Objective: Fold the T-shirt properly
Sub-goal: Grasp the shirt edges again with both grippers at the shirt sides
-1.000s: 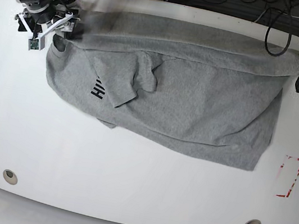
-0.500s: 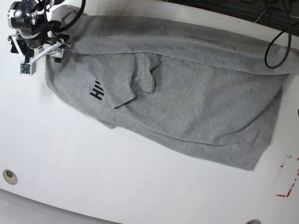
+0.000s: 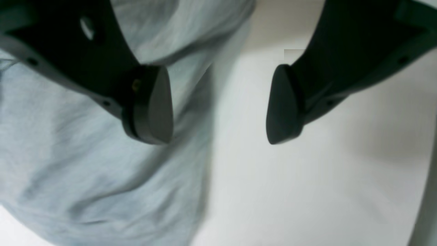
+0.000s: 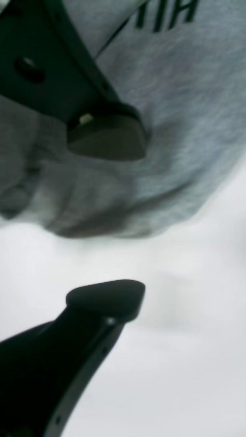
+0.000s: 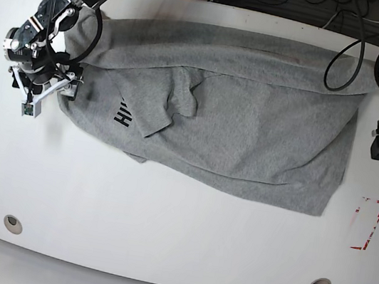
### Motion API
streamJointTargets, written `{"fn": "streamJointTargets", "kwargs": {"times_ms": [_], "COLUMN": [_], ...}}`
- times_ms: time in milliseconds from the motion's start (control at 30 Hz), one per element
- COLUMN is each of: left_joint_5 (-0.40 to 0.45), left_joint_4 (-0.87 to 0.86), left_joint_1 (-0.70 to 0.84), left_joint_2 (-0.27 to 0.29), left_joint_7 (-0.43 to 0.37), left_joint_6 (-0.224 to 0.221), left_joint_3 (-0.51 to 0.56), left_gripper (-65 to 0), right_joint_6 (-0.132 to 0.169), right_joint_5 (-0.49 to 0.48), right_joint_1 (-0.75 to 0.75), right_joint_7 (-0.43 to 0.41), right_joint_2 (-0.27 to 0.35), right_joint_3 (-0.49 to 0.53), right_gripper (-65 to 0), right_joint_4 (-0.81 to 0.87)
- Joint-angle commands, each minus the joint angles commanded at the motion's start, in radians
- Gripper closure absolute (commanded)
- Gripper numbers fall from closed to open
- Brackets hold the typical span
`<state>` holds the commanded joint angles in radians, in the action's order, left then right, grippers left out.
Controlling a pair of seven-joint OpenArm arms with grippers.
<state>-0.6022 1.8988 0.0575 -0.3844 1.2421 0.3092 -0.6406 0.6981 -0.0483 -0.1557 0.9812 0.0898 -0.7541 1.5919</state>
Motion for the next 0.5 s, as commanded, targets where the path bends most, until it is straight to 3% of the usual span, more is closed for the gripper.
{"fn": "streamJointTargets", "kwargs": {"times_ms": [267, 500], "left_joint_5": [0.005, 0.005], "left_joint_4": [0.0, -0.037], "left_joint_1": [-0.035, -0.055], "left_joint_2": [0.0, 0.0], "left_joint_7": [0.002, 0.0], "left_joint_6": [0.0, 0.0], "left_joint_3": [0.0, 0.002], "left_gripper": [-40.3, -40.3], "right_joint_6": [0.0, 0.0], "right_joint_5": [-0.006, -0.003], "right_joint_1": [-0.032, -0.018], "right_joint_7": [-0.077, -0.098], "right_joint_2": [0.043, 0.038], "right_joint_3": [0.002, 0.002], "right_gripper": [-51.7, -51.5], "right_joint_4": [-0.196, -0.233]}}
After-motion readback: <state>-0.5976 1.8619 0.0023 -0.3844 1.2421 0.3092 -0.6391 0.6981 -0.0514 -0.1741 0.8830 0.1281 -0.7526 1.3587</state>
